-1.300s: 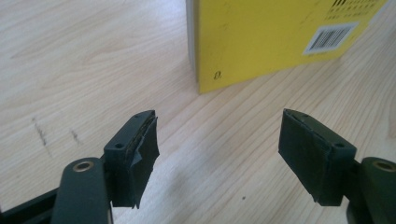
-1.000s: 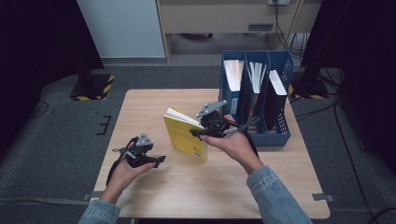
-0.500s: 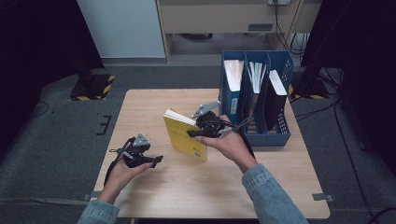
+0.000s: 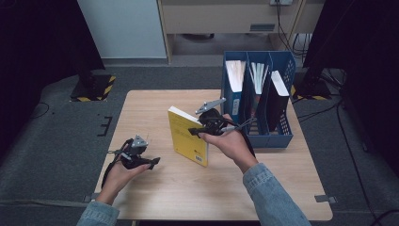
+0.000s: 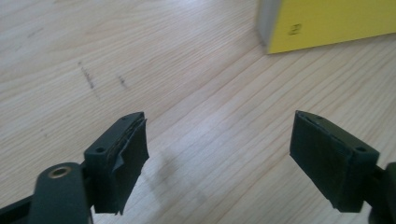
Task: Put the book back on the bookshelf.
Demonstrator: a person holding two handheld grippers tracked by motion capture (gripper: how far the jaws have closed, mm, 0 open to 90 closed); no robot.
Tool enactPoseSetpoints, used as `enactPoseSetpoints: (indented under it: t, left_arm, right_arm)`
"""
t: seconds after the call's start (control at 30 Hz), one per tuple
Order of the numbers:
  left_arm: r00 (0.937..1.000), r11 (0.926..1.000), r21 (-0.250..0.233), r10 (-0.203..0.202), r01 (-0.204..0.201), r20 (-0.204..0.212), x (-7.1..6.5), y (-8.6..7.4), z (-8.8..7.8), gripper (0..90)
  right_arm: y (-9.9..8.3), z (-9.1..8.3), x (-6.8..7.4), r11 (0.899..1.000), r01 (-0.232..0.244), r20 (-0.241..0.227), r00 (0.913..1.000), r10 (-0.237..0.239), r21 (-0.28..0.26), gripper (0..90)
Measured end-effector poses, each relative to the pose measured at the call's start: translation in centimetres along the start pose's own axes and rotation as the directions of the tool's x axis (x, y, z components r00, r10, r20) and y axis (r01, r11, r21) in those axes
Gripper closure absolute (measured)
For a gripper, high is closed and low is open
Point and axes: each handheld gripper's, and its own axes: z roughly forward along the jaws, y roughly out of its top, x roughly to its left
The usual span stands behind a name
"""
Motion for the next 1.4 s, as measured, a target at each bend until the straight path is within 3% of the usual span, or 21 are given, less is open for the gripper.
enactPoseSetpoints:
  t: [0.3, 0.5, 0.8, 0.93, 1.4]
  left_arm:
    - [0.9988, 0.9982, 0.039, -0.044, 0.045, -0.021, 1.4, -0.9, 0.3, 8.4]
    - [0.9995, 0.9971, 0.069, -0.029, 0.03, -0.015, 1.8, -1.6, 0.7, 4.5]
    - [0.9992, 0.9952, 0.091, -0.033, 0.035, -0.021, 2.0, -2.0, 1.1, 4.4]
    - [0.9991, 0.9964, 0.077, -0.033, 0.035, -0.026, 2.0, -1.9, 1.0, 4.4]
    - [0.9987, 0.9959, 0.081, -0.036, 0.039, -0.035, 1.9, -2.1, 1.2, 3.5]
  right_arm:
    - [-0.1, -1.8, -0.1, 0.998, -0.037, -0.017, 0.9992, 0.037, -0.045, 75.3]
    - [-1.0, -3.7, -0.7, 0.993, -0.075, -0.003, 0.9972, 0.075, -0.089, 75.2]
    - [-2.8, -6.0, -1.1, 0.984, -0.117, 0.014, 0.9927, 0.12, -0.132, 75.2]
    - [-3.5, -6.6, -1.1, 0.981, -0.122, 0.016, 0.9919, 0.126, -0.15, 75.2]
    - [-5.9, -9.0, -2.0, 0.968, -0.192, 0.031, 0.9794, 0.199, -0.164, 75.2]
